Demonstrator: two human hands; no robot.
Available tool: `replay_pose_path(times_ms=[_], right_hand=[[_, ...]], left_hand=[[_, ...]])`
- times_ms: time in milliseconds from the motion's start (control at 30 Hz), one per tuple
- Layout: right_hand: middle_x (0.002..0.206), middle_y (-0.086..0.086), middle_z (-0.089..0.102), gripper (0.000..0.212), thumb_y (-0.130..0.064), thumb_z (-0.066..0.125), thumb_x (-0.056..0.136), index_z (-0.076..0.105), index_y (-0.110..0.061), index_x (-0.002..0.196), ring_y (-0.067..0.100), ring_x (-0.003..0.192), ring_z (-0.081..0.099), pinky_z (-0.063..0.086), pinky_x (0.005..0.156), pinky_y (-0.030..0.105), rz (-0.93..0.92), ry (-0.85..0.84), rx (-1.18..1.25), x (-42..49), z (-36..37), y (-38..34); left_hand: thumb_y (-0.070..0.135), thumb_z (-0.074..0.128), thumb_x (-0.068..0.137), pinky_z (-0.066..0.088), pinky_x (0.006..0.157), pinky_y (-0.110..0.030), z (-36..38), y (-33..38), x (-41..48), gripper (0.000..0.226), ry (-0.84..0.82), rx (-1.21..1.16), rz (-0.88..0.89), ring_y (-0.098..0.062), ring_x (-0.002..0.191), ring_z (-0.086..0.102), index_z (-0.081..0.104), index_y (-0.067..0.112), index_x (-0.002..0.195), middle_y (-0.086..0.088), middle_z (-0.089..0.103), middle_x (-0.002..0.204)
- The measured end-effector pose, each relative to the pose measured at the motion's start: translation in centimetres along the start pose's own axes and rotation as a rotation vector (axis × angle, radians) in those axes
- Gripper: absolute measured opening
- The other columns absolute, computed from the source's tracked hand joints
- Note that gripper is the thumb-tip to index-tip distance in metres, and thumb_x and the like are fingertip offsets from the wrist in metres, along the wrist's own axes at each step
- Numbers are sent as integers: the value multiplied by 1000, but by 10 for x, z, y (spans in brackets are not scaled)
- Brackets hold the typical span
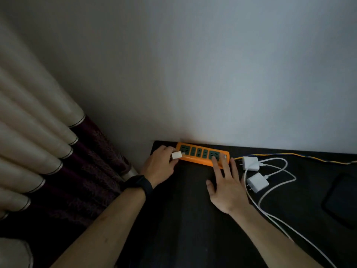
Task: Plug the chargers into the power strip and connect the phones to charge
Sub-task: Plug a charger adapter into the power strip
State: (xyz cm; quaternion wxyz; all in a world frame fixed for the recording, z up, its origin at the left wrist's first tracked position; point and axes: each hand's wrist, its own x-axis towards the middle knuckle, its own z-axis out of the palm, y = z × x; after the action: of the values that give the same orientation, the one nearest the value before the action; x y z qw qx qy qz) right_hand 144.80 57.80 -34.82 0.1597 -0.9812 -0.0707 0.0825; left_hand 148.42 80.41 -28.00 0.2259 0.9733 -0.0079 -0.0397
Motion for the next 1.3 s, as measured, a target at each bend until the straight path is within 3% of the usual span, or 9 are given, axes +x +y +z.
replay_pose_path(times_ms=[100, 300, 400, 567, 933, 1067, 1200, 1300], right_hand=[[168, -4, -12, 73, -59, 29, 97, -3, -33, 157, 27, 154, -10, 19, 120, 62, -22, 64, -10, -22, 12, 6], [169, -3, 2, 68, -58, 33, 98, 17, -28, 157, 26, 155, 1, 18, 122, 58, -19, 164, -54, -40, 25, 15], [169, -4, 3, 67, -57, 35, 98, 18, -29, 157, 25, 155, 1, 20, 122, 58, -18, 170, -37, -39, 25, 15], [169, -4, 2, 68, -57, 36, 97, 18, -30, 157, 24, 155, -1, 22, 120, 57, -11, 158, -26, -39, 25, 16], [169, -3, 5, 67, -57, 37, 97, 20, -29, 156, 24, 155, 0, 19, 121, 58, -19, 177, -38, -40, 24, 17], [169, -3, 5, 67, -56, 37, 97, 20, -29, 156, 24, 155, -1, 28, 118, 57, -24, 181, 1, -39, 26, 17], [169, -4, 2, 67, -57, 36, 97, 18, -29, 156, 23, 155, -3, 33, 115, 56, -20, 177, 9, -40, 26, 18], [169, -2, 4, 68, -57, 37, 96, 20, -28, 156, 24, 155, -1, 33, 115, 56, -17, 184, 1, -40, 26, 16]], left_hand=[[41, 55, 96, 48, 96, -35, 4, -3, -8, 51, -43, 58, 28, -21, 114, 55, 50, 14, 139, -2, 50, 129], [36, 49, 101, 43, 102, -29, 9, -3, -15, 55, -69, 177, 172, -16, 123, 44, 38, 14, 149, 0, 46, 136], [30, 56, 98, 42, 104, -33, 8, -5, -13, 55, -125, 207, 205, -16, 121, 43, 40, 18, 149, 2, 44, 138], [24, 68, 91, 44, 99, -26, -2, -1, -12, 52, -193, 109, 146, -13, 116, 48, 52, 27, 140, 5, 48, 129], [31, 66, 92, 45, 93, -27, -15, 14, -3, 54, -372, 242, 146, -10, 112, 51, 49, 28, 143, 6, 52, 129], [32, 60, 95, 47, 93, -30, -12, 22, -6, 55, -371, 394, 192, -15, 116, 50, 42, 28, 148, 3, 50, 133], [31, 61, 95, 51, 88, -34, -7, 36, -6, 59, -373, 532, 242, -18, 113, 53, 38, 25, 149, -2, 53, 129], [30, 70, 88, 51, 70, -28, -13, 32, -6, 51, -339, 334, 141, -14, 94, 59, 47, 23, 133, -2, 62, 117]])
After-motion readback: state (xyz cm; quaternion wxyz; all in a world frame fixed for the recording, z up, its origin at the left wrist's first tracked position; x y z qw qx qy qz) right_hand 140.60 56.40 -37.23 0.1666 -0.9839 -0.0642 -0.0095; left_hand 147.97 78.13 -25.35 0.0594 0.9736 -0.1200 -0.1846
